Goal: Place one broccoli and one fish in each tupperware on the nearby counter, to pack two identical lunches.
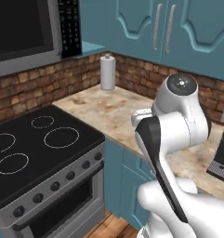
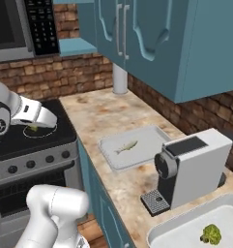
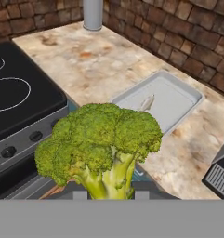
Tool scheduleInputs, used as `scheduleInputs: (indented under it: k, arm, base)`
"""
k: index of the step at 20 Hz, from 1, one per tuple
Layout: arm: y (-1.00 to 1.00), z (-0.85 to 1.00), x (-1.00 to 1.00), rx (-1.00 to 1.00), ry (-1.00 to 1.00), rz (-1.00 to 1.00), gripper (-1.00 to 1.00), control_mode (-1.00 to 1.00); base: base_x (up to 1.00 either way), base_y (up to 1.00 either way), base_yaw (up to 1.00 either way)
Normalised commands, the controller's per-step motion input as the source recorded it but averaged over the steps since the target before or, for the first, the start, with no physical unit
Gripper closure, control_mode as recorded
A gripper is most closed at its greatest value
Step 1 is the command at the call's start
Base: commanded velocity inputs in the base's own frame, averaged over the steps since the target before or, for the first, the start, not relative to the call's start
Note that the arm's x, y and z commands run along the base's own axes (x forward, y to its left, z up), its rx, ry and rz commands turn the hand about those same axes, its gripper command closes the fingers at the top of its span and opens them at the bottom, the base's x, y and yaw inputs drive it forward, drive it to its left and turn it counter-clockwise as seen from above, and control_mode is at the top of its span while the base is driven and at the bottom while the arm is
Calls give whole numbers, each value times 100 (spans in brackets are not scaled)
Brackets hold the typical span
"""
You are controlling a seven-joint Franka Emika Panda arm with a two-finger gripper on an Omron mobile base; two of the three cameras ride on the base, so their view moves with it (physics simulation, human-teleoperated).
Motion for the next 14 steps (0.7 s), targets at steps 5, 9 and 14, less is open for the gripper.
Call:
scheduleInputs:
  k: [5, 9, 14]
  arm:
    - [-3, -11, 18, 0, 0, -6, 100, -100]
    - [-36, -39, 48, 0, 0, -14, 100, -100]
    - [-60, -63, 63, 0, 5, -13, 100, -100]
  base:
    - [35, 0, -8]
    - [0, 0, 0]
    - [0, 0, 0]
